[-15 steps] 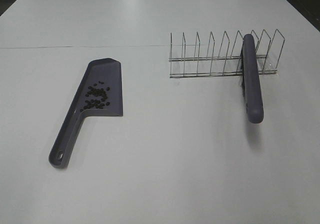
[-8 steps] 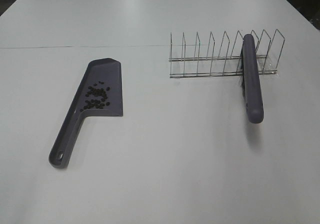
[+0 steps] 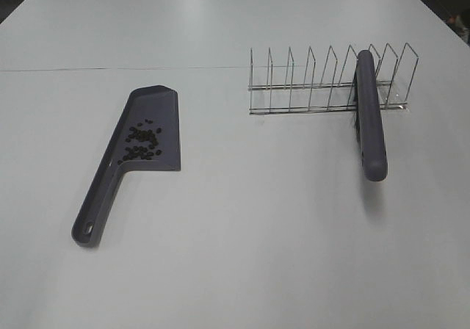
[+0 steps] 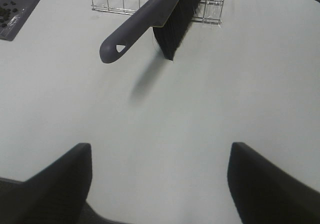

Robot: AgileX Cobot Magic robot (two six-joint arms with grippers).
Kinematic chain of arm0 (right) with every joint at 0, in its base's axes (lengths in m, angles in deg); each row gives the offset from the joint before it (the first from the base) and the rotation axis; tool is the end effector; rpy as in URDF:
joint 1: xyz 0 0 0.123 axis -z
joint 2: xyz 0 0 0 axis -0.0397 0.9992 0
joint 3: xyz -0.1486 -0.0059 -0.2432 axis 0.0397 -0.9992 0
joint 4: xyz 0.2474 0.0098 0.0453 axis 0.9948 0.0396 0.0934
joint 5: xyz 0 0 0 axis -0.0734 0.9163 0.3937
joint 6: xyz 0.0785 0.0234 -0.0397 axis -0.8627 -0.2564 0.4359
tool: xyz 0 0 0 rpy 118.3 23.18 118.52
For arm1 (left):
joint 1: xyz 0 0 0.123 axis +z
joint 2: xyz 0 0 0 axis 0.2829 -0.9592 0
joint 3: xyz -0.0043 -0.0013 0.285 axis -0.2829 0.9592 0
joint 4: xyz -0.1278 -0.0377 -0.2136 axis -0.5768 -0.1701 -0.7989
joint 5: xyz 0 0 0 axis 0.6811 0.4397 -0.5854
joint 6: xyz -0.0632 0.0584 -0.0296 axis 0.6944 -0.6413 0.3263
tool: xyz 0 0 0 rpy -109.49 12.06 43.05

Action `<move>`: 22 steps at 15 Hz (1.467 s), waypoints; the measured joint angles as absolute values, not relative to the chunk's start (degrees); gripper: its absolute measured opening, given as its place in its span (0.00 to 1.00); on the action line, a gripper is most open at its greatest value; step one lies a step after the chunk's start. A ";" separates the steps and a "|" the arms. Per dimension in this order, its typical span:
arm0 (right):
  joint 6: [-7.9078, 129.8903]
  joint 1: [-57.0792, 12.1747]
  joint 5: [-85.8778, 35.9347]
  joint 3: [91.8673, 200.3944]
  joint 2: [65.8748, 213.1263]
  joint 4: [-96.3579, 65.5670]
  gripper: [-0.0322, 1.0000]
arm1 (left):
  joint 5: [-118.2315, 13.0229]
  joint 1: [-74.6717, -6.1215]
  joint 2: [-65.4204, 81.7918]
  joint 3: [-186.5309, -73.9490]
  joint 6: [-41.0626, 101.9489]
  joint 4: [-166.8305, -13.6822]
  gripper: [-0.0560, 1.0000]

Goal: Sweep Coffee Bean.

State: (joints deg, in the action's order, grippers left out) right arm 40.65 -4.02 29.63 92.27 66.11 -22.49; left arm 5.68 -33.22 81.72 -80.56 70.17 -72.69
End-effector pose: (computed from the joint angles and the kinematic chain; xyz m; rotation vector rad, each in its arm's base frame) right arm -0.0035 0.0008 0.2617 -0.1650 2.1277 0.0559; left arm -0.0077 0.0082 0.2815 0.1923 2.0321 -0.1610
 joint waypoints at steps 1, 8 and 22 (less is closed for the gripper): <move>40.65 -4.02 29.63 92.27 66.11 -22.49 0.67 | 5.68 -33.22 81.72 -80.56 70.17 -72.86 0.82; 40.65 -4.02 29.63 92.27 66.11 -22.49 0.67 | 5.62 -21.99 81.72 -80.56 70.17 -73.32 0.82; 40.65 -4.02 29.63 92.27 66.11 -22.43 0.67 | 5.62 -11.62 81.72 -80.56 70.17 -73.32 0.82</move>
